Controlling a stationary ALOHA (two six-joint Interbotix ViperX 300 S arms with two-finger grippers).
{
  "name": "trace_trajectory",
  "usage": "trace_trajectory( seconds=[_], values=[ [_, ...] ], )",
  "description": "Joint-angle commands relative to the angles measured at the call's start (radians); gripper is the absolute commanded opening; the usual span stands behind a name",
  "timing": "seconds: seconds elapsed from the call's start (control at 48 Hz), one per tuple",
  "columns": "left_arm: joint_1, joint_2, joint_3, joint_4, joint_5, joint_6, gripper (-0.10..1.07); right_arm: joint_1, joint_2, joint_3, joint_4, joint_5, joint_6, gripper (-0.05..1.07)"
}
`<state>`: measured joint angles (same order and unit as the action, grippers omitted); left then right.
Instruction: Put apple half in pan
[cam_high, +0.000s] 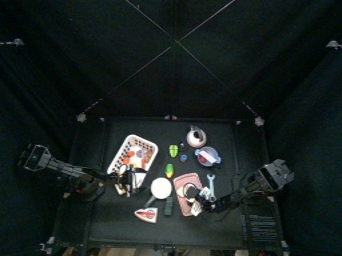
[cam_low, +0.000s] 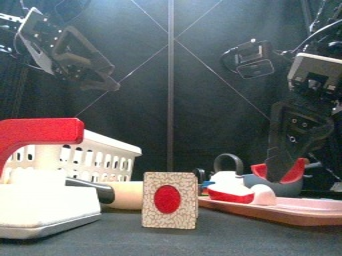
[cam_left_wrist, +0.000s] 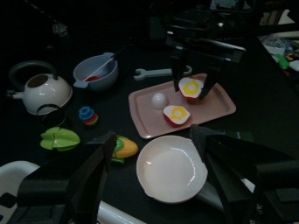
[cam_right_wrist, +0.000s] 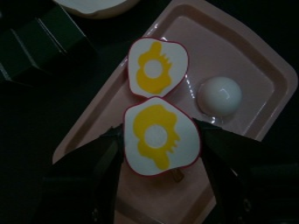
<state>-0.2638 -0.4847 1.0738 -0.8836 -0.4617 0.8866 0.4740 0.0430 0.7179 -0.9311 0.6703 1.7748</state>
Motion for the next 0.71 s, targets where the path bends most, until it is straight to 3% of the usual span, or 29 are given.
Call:
trace_trajectory(
  seconds=[0.0, 0.208, 0.292, 0.521, 0.688],
  values=[
    [-0.02, -0.021, -0.008, 0.008, -0.002, 0.0, 1.0, 0.003, -0.032, -0.02, -0.015, 0.0, 0.002, 0.75],
    [-0.067, -0.061, 0.032, 0.008, 0.002, 0.0, 1.0, -0.005, -0.034, -0.052, -0.11, 0.003, 0.002, 0.75],
    [-0.069, -0.069, 0.034, 0.008, 0.002, 0.0, 1.0, -0.021, -0.023, -0.094, -0.195, 0.003, 0.005, 0.75],
    [-0.071, -0.08, 0.037, 0.009, 0.003, 0.003, 1.0, -0.084, 0.057, -0.204, -0.399, -0.008, 0.002, 0.75],
    [-0.072, -0.08, 0.038, 0.015, 0.002, 0.0, 1.0, -0.144, 0.115, -0.273, -0.486, -0.018, 0.0, 0.75]
  ],
)
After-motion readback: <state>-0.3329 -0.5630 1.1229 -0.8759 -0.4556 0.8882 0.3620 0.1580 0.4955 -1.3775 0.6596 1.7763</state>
